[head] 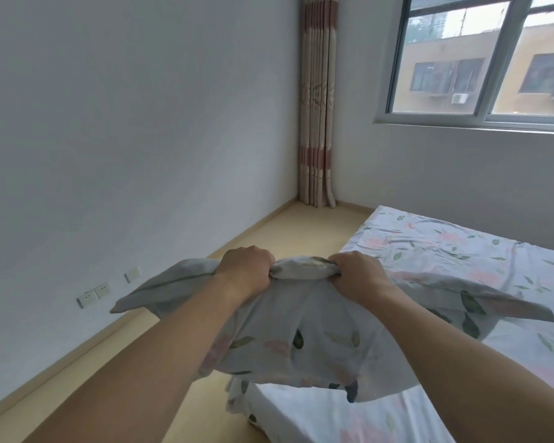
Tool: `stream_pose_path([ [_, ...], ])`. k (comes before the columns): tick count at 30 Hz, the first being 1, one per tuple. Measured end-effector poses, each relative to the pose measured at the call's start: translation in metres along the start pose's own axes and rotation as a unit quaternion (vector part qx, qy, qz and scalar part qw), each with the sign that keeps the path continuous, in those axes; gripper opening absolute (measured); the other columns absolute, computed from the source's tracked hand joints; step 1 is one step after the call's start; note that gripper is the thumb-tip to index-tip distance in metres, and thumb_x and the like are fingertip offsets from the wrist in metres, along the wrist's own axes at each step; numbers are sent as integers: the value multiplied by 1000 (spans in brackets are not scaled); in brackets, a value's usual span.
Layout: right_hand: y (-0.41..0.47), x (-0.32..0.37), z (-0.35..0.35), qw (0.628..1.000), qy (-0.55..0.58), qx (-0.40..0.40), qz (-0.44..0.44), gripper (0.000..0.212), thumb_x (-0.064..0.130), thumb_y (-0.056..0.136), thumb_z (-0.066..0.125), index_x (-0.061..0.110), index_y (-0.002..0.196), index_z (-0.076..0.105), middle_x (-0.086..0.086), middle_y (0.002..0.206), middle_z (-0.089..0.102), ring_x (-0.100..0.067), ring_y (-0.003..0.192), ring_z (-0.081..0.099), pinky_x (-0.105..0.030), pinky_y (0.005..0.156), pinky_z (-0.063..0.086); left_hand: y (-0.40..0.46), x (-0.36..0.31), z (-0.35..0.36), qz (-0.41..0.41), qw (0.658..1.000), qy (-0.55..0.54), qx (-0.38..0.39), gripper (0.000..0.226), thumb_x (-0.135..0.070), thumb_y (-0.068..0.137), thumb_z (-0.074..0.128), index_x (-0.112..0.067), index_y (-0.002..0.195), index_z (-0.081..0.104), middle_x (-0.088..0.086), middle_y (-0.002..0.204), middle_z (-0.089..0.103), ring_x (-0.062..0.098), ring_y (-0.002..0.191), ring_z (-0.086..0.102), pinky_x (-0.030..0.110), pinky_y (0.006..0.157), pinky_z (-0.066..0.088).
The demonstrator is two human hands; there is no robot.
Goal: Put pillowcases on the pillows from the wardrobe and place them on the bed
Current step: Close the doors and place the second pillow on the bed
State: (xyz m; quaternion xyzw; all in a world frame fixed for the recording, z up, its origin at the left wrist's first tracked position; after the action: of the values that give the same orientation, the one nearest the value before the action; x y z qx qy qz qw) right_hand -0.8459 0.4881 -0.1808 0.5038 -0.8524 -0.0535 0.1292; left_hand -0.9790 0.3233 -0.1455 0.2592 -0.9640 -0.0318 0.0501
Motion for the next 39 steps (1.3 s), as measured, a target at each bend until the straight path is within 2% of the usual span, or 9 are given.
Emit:
stream_pose_path([
  [6,118,75,25,999,-8,-2,38,9,26,79,50,27,70,52,0,83,66,-25,81,62,-28,63,39,82,135,0,29,999,-1,-21,13,-16,87,47,-21,76,52,2,89,64,22,71,49,31,66,37],
  [10,193,96,56,998,-16,6,66,11,28,80,52,23,74,59,0,83,66,-24,80,62,-28,63,40,148,199,21,51,999,-1,-15,14,-15,85,48,-22,73,50,2,89,64,22,71,48,31,65,35],
  [16,324,104,107,995,-11,3,98,11,29,78,53,23,74,60,-1,84,67,-25,82,62,-27,62,38,266,280,54,83,997,8,-3,12,-16,86,47,-23,78,52,3,94,65,21,73,47,31,67,35],
  [21,437,112,122,994,-4,-17,110,11,29,77,54,23,76,63,-3,85,68,-28,84,63,-27,62,37,366,347,48,87,996,8,-4,14,-17,85,49,-24,74,54,1,91,66,23,75,53,30,68,36],
  [27,570,118,145,990,-19,-23,141,12,32,77,53,24,78,63,0,85,68,-26,82,63,-27,61,36,491,422,55,120,993,17,-13,12,-20,84,50,-24,74,53,2,95,68,27,87,62,30,69,37],
  [32,682,119,171,984,-24,-28,172,9,31,77,54,25,71,58,-1,87,68,-26,84,63,-27,63,36,602,485,75,153,988,7,-23,11,-21,84,51,-27,76,57,2,96,67,27,88,62,29,70,36],
  [36,759,120,180,980,-40,-28,194,12,34,77,55,24,74,62,1,86,69,-25,82,63,-26,62,35,684,527,78,189,982,-2,-24,15,-32,87,55,-29,71,55,-1,93,68,24,84,60,29,69,35],
  [39,822,110,184,974,-54,-35,219,16,35,78,55,24,78,65,1,86,69,-25,82,64,-27,62,36,757,551,78,216,976,-17,-12,12,-40,88,58,-33,79,61,-2,96,69,23,88,61,29,72,38],
])
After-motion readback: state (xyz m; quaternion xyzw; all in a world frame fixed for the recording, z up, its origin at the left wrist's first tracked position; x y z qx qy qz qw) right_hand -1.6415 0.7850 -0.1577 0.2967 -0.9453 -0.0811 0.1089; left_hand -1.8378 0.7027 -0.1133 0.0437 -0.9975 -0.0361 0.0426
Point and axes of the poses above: each hand's wrist, its own y-axis towards the middle knuckle, its own z-axis out of the palm, x = y × z, the point moved 3 cm from there along y, towards the middle knuckle
